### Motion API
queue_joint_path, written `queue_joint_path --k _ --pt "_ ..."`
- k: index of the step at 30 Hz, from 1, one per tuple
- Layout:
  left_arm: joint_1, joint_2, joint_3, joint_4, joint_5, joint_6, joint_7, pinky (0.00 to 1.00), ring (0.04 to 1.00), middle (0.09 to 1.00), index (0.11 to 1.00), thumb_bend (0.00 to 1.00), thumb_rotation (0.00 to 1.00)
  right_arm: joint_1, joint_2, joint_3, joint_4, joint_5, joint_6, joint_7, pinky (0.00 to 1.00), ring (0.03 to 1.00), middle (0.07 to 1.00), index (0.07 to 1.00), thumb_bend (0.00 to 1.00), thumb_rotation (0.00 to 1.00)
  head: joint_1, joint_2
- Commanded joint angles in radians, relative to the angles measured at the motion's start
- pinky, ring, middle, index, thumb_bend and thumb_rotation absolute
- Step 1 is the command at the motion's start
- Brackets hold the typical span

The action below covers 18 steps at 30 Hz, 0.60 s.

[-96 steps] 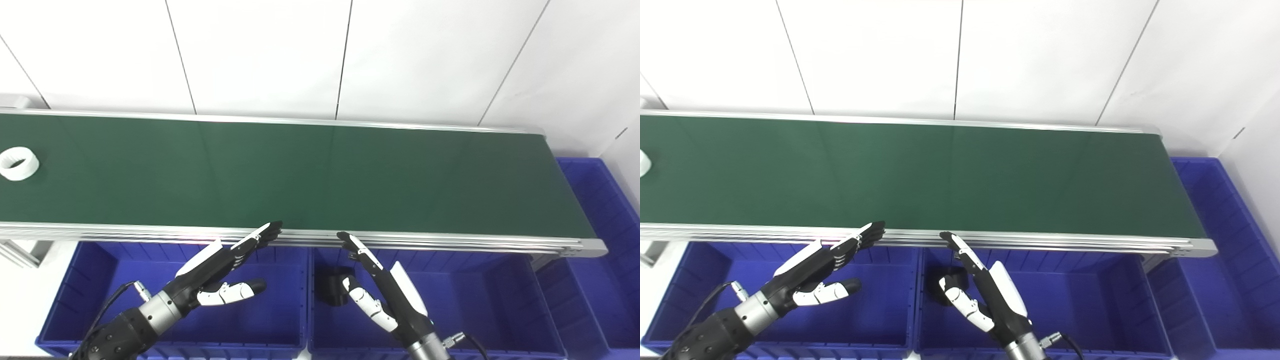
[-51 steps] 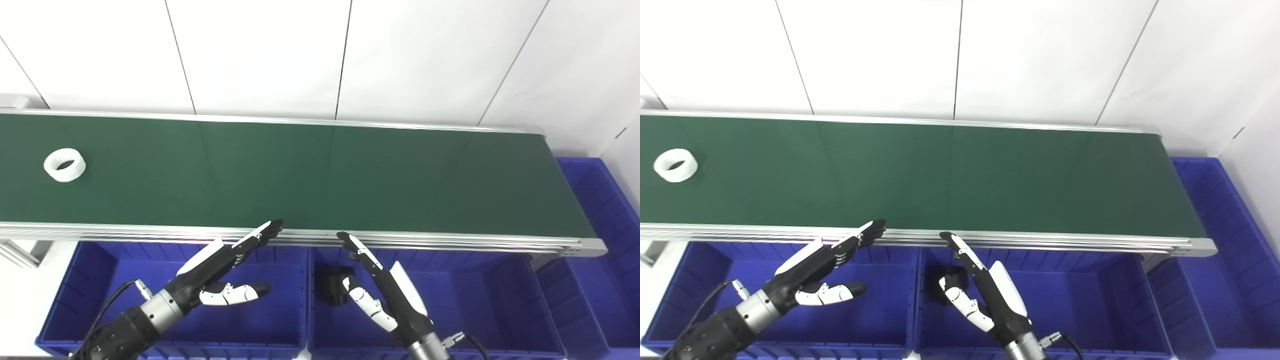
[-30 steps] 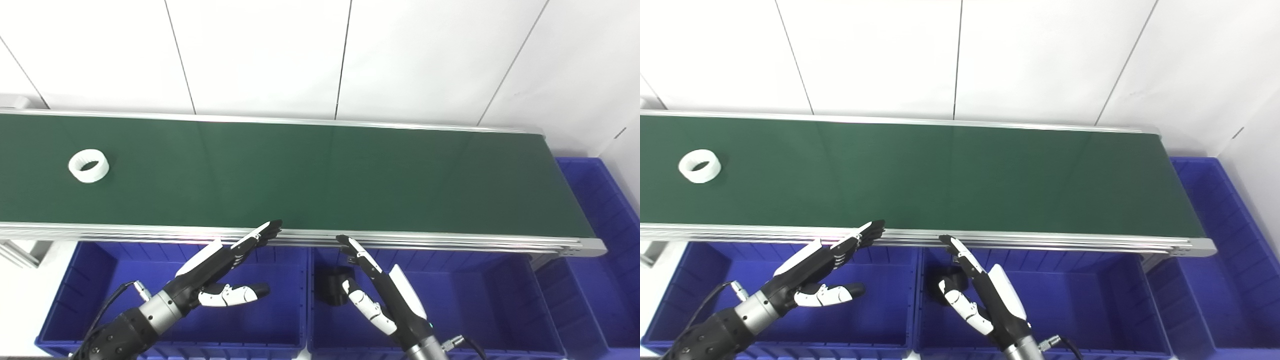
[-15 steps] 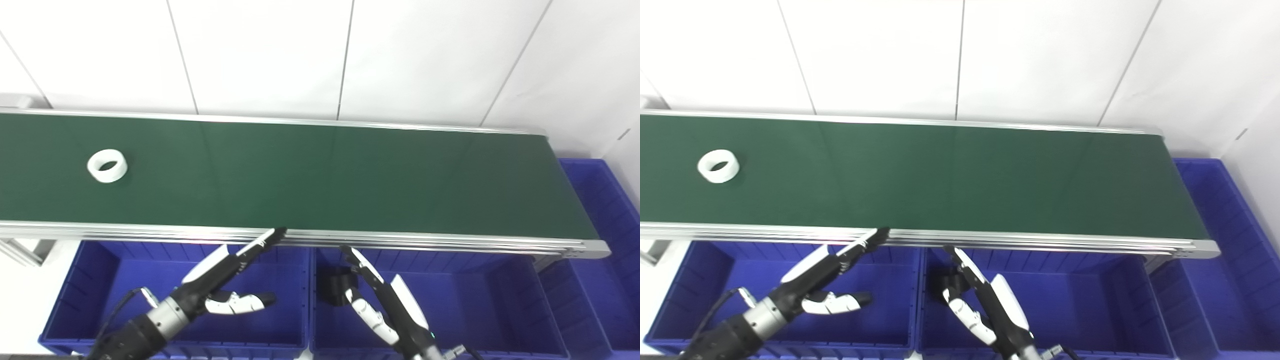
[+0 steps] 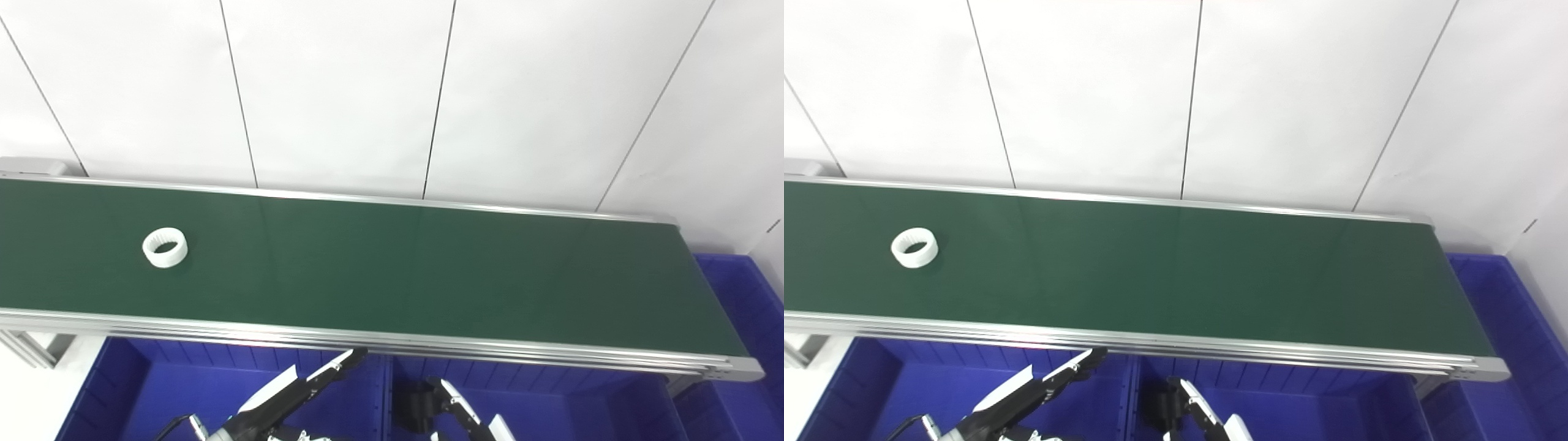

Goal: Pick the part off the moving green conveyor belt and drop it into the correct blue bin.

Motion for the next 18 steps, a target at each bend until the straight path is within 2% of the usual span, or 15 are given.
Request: queue_joint_path --k 1,6,10,14,15,16,17,18 --pt "-0.025 0.014 0.005 -0.035 0.002 -0.036 0.014 0.95 0.999 1.000 1.000 0.35 0.46 -0.016 -0.010 0.007 -0.017 0.012 -0.059 -0.035 0.87 0.928 0.963 0.954 0.44 0.97 0.002 0.007" --pt "-0.030 0.019 0.011 -0.057 -0.004 -0.036 0.012 0.96 1.000 1.000 1.000 0.34 0.47 -0.019 -0.020 0.022 -0.019 0.021 -0.059 -0.048 0.88 0.936 0.967 0.957 0.44 0.99 0.001 0.031" --pt "-0.037 0.045 0.033 -0.123 0.026 -0.006 0.020 0.96 0.999 1.000 1.000 0.36 0.49 -0.028 -0.021 0.029 -0.013 0.028 -0.059 -0.054 0.89 0.938 0.967 0.955 0.45 1.00 0.000 0.040" --pt "-0.062 0.063 0.060 -0.164 0.062 0.003 0.033 0.97 1.000 1.000 1.000 0.35 0.56 -0.037 -0.016 0.028 -0.007 0.036 -0.059 -0.043 0.89 0.941 0.970 0.959 0.45 1.00 0.001 0.040" --pt "-0.070 0.066 0.069 -0.175 0.074 0.008 0.040 0.97 0.999 0.998 0.988 0.36 0.63 -0.039 -0.015 0.028 -0.005 0.037 -0.059 -0.041 0.89 0.939 0.969 0.960 0.46 1.00 0.001 0.040" --pt "-0.087 0.071 0.083 -0.194 0.101 0.016 0.052 0.97 0.998 0.997 0.983 0.36 0.65 -0.042 -0.014 0.031 -0.003 0.039 -0.059 -0.041 0.89 0.939 0.969 0.961 0.46 1.00 0.001 0.039" --pt "-0.102 0.076 0.094 -0.209 0.124 0.025 0.061 0.94 0.974 0.965 0.948 0.39 0.74 -0.046 -0.014 0.034 -0.001 0.042 -0.059 -0.042 0.89 0.939 0.969 0.963 0.46 1.00 0.000 0.038" --pt "-0.115 0.080 0.103 -0.224 0.145 0.042 0.065 0.93 0.971 0.960 0.942 0.39 0.76 -0.049 -0.015 0.036 0.000 0.044 -0.059 -0.043 0.89 0.939 0.969 0.963 0.46 1.00 0.000 0.038"
